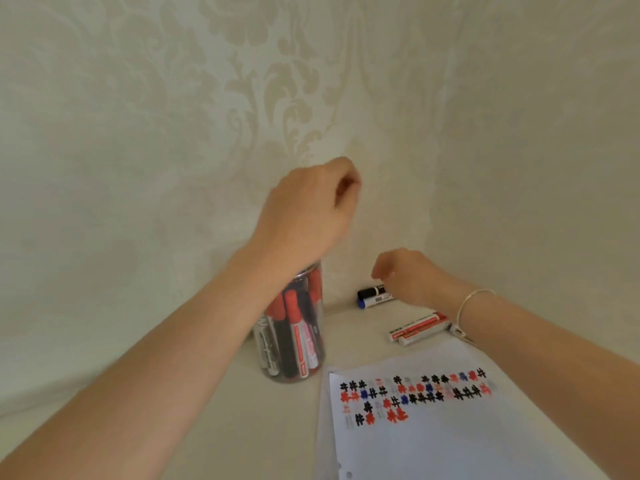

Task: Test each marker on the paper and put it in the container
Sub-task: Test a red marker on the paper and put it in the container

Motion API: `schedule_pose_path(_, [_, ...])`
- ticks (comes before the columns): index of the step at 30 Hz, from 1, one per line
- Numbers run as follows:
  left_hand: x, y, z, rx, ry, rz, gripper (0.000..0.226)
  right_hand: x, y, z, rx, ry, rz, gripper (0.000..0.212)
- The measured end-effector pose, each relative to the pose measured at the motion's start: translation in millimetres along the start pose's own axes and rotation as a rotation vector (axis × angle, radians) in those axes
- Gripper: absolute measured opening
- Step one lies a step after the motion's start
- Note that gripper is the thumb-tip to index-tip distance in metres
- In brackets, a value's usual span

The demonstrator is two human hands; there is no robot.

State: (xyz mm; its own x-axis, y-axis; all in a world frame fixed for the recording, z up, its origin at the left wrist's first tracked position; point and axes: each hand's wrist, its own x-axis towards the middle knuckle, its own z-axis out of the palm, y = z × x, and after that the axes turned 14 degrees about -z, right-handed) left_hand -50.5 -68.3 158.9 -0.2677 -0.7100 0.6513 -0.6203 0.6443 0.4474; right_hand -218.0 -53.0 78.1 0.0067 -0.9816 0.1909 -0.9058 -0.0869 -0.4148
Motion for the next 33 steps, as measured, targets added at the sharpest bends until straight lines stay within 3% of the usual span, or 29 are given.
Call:
schedule_pose_path(3, [-36, 18, 33, -0.380, -0.177, -0.016, 0.013, -15, 22, 14, -0.347, -0.379, 0.018, 0.042])
schedule_pose_path(6, [-76, 17, 79, -0.553, -0.355, -0.157, 0.021, -27, 33, 33, -0.535, -0.468, -0.053, 0.015])
schedule_pose_path(11, [-107, -14, 137, -0.563, -0.411, -0.457, 0.032, -30, 53, 57, -0.493, -0.255, -0.160, 0.025])
schedule_pose_path(13, [-111, -26, 145, -0.506, -0.394, -0.502, 0.039, -29, 56, 57, -0.459, -0.214, -0.196, 0.032])
schedule_pose_path(17, [-114, -38, 151, -0.500, -0.518, -0.585, 0.053, -25, 60, 54, -0.237, -0.109, -0.160, 0.019])
schedule_pose_path(21, [-114, -44, 153, -0.558, -0.629, -0.630, 0.058, -26, 56, 51, -0.031, -0.061, -0.198, 0.034])
schedule_pose_path(24, [-112, -45, 151, -0.626, -0.618, -0.591, 0.067, -27, 44, 38, 0.223, 0.309, -0.228, 0.020])
schedule_pose_path(27, [-107, -38, 146, -0.639, -0.533, -0.484, 0.042, -24, 24, 23, 0.746, 0.637, -0.113, 0.016])
schedule_pose_path(29, [-103, -31, 140, -0.664, -0.451, -0.443, 0.022, -25, 11, 16, 0.922, 0.674, -0.052, 0.014])
schedule_pose_path(33, [-93, -21, 126, -0.588, -0.424, -0.374, 0.019, -29, 6, 11, 1.044, 0.596, 0.035, 0.025])
